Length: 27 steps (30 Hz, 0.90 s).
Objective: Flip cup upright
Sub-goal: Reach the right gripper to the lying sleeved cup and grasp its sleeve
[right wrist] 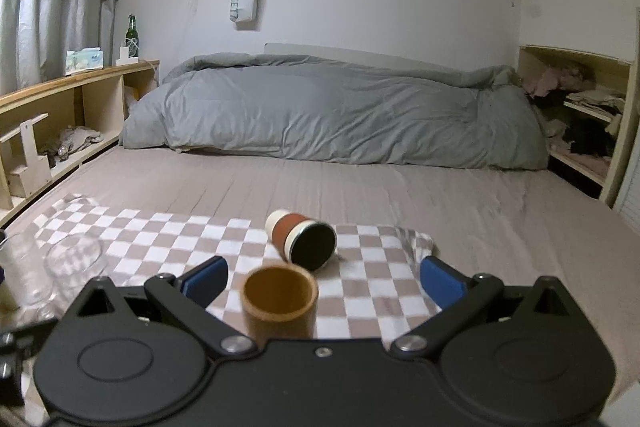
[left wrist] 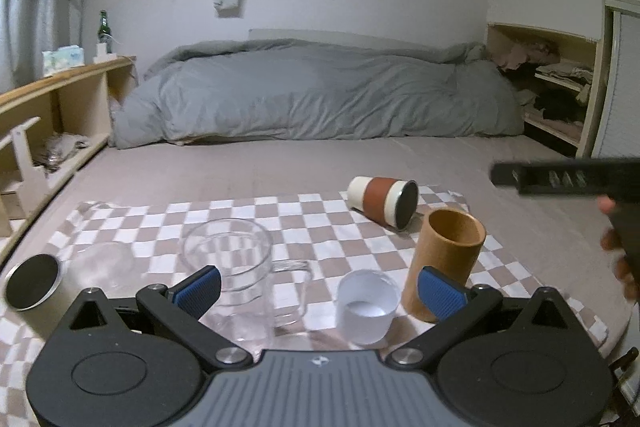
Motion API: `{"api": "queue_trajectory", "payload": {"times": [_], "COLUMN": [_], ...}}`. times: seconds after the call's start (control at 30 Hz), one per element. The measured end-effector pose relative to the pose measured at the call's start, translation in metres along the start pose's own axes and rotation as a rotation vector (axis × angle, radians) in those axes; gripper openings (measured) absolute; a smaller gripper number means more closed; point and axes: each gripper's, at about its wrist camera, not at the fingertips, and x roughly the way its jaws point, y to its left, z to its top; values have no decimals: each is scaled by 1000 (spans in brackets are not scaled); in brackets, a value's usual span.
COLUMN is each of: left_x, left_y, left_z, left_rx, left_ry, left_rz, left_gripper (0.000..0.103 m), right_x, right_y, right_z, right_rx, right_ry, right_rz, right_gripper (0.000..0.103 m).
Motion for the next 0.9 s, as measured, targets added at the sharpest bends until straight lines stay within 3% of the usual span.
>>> {"api": "queue_trajectory", "payload": {"times": [0.13, 0.3, 0.47, 0.67, 0.9], "left_x": [24, 46, 68, 81, 91], "left_y": [-6, -14, -21, -22, -16], "left_z": [8, 27, 29, 23, 23], "left_rx": [11, 30, 47, 81, 91], "left_ry": [0, -61, -65, -52, -56], "left_rz": [-55, -79, -103, -140, -165], "left_gripper": [103, 103, 103, 103, 103], "right_x": [36, 87, 144, 229, 305], "right_y": [-12, -29, -39, -21, 28], "right_z": [18, 39, 58, 85, 80], "right_rx": [-8, -32, -85, -237, -409], "right_ry": [-5, 0, 42, 228, 475], "right_rz": [35, 74, 181, 324, 362], "right_gripper": [103, 103, 103, 103, 98]}}
